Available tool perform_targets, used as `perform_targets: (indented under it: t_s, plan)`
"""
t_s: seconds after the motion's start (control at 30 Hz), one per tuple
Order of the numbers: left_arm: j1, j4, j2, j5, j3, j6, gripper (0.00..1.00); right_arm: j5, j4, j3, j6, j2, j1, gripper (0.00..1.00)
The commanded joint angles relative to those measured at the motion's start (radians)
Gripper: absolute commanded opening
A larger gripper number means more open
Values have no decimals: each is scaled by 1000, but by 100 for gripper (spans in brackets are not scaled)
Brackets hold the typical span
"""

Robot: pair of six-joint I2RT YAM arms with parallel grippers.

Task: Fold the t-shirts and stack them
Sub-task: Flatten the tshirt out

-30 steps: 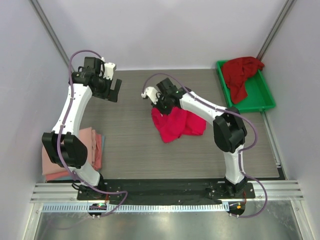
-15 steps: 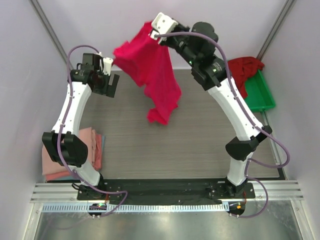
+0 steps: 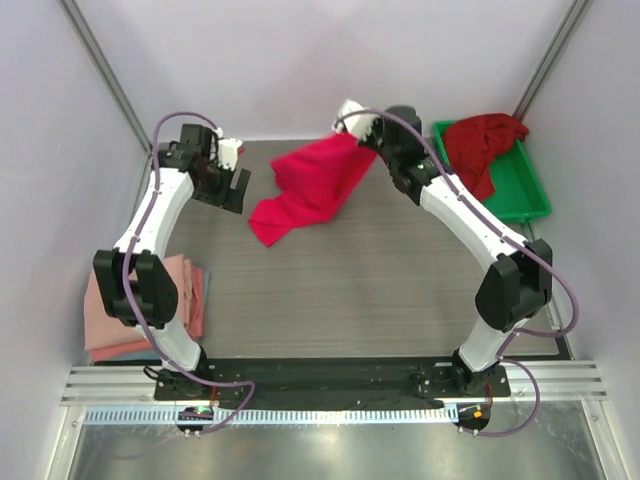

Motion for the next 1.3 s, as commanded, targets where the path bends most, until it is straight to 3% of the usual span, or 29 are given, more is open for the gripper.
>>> perform_targets:
  t_s: [0.0,0.13,0.37,0.5,0.53,0.6,0.63,0.7,0.73,0.87,1.07,1.2,1.27]
  plan:
    - [-42,60,73,109,-41,45,81,57,7,-182,56,-50,-60,1]
    - [-64,102,192,117,-25,30,76,54,10,-316,56,-73,-88,1]
    - [-70,69,386,219,122,-15,68,51,-19,-325,97,-84,-90,1]
    - [-91,70,478,198,186,-19,66,43,-25,-335,119,-82,-91,1]
    - [-94,63,510,198,220,-21,56,40,-28,-333,123,-82,-91,1]
    - [-97,64,534,192,249,-27,49,37,-28,-330,128,-78,-91,1]
    - [-99,64,551,184,261,-26,35,37,-30,-328,128,-73,-91,1]
    - [-99,60,562,175,306,-12,17,36,-27,-313,134,-60,-91,1]
    - [-99,58,565,157,321,-7,0,30,-22,-305,140,-50,-90,1]
    - [-90,35,544,131,412,26,0,31,-18,-186,169,29,-91,1]
    - [-77,-3,323,123,601,108,0,57,-18,95,252,103,-128,1]
    - [-99,-135,182,154,570,187,0,54,-18,63,247,53,-143,1]
    - [-129,-204,136,183,452,270,3,54,-19,-29,247,-2,-146,1]
